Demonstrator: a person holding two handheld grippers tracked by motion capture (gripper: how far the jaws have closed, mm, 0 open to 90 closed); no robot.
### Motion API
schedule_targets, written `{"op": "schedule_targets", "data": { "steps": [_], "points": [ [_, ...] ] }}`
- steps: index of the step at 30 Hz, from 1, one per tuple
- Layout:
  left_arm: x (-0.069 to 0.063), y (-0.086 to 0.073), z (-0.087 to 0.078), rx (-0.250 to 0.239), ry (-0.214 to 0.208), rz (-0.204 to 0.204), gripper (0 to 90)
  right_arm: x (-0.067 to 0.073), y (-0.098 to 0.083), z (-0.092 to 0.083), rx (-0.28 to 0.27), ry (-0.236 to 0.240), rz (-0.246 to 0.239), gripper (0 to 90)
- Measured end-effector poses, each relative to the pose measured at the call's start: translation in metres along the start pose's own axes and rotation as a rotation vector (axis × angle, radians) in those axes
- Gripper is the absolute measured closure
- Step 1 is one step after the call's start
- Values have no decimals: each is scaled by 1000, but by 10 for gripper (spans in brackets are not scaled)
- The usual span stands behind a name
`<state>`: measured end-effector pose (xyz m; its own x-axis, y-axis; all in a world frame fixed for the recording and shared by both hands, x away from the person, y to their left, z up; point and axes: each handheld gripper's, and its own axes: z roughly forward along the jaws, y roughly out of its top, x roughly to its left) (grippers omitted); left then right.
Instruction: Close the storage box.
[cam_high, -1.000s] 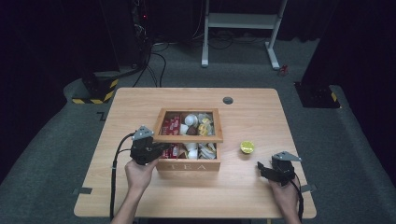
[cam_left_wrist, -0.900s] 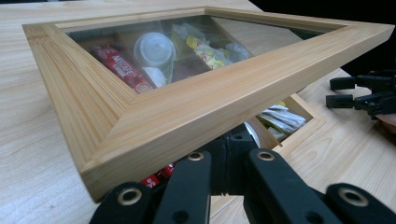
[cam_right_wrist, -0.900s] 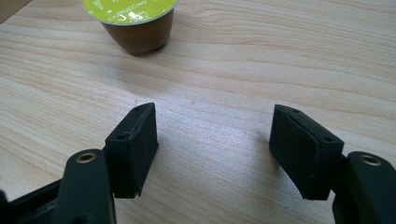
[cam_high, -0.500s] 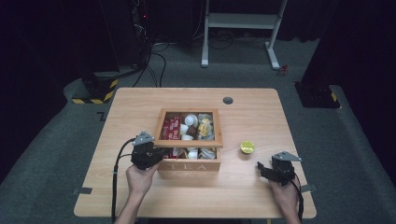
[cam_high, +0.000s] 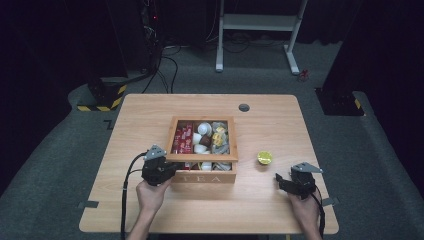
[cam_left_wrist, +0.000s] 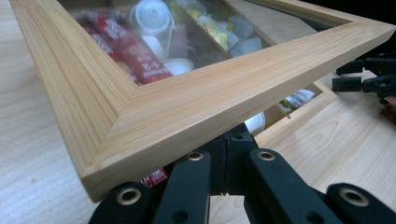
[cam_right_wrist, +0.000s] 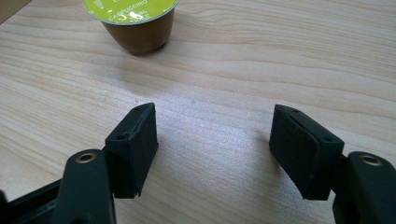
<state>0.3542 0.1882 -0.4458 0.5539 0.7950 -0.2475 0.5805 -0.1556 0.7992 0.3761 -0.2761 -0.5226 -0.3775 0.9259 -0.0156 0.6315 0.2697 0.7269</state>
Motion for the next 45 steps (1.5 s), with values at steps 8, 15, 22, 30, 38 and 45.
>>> {"op": "schedule_targets", "data": {
  "steps": [8,15,22,30,38,45],
  "points": [
    [1,-8,4,27,-3,3,889,0,0,0,0,0,-1,325],
    [1,-12,7,41,-8,2,886,0,0,0,1,0,2,325],
    [-2,-15,7,35,-19,6,892,0,0,0,0,0,0,325],
    [-5,-19,6,28,-30,7,899,0,0,0,0,0,2,326],
    [-7,-24,8,41,-41,15,899,0,0,0,0,0,2,326],
    [-7,-27,9,48,-43,22,899,0,0,0,1,0,1,326]
  ]
}}
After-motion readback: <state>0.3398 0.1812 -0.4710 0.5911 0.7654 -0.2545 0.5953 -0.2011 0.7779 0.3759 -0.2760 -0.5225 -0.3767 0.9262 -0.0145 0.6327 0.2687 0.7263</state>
